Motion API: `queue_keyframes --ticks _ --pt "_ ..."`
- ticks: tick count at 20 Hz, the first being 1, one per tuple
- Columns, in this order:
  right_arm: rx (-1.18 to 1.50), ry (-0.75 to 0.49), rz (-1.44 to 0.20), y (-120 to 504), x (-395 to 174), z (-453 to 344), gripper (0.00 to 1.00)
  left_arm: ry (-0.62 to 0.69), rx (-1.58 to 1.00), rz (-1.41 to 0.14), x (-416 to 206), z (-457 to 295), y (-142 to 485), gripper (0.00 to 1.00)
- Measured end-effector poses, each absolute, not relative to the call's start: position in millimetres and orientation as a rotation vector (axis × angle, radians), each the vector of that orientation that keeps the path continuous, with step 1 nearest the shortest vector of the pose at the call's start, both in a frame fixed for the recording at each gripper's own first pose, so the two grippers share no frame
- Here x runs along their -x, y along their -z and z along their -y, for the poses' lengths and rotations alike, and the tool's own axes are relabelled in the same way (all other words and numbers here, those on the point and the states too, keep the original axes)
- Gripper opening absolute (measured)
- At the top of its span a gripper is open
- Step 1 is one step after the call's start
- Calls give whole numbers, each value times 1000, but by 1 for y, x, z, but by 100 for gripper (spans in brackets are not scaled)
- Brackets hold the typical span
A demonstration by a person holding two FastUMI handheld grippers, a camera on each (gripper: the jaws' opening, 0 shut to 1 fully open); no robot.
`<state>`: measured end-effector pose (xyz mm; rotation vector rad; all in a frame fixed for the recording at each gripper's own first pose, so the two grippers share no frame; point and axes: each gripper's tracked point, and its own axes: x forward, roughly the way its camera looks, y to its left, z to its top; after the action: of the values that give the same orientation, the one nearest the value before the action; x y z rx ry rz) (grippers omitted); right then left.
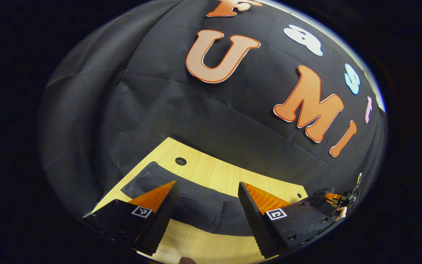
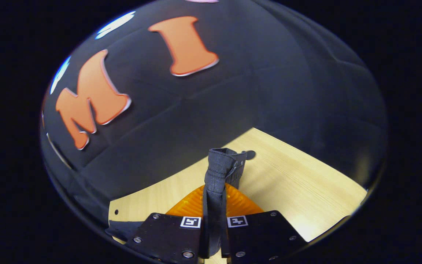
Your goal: Grasp the waist and the cuffs of the jeans and fold them to make the two legs overlap; first hold the waist and fold one-third of the jeans toward the cuffs, then hold the cuffs and fold the remaining one-third in the same direction to finish folding.
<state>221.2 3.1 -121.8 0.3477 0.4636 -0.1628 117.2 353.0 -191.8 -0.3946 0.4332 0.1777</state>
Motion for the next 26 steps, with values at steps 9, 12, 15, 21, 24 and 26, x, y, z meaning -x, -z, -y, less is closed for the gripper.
queue_keyframes --ticks 9,12,15,21,24,26 --pt "8 -231 -434 97 -227 -228 11 -172 444 -415 -105 -406 192 96" --pt "89 -356 -497 146 -233 -295 12 -179 482 -405 -102 -420 194 96" --pt "136 -445 -624 212 -216 -342 12 -194 500 -411 -94 -433 199 96" --pt "185 -547 -764 291 -186 -397 25 -217 564 -464 -79 -454 215 96" --pt "124 -525 -818 294 -177 -404 62 -241 618 -444 -70 -465 218 96" --pt "143 -498 -829 294 -174 -397 100 -266 673 -450 -63 -475 225 96"
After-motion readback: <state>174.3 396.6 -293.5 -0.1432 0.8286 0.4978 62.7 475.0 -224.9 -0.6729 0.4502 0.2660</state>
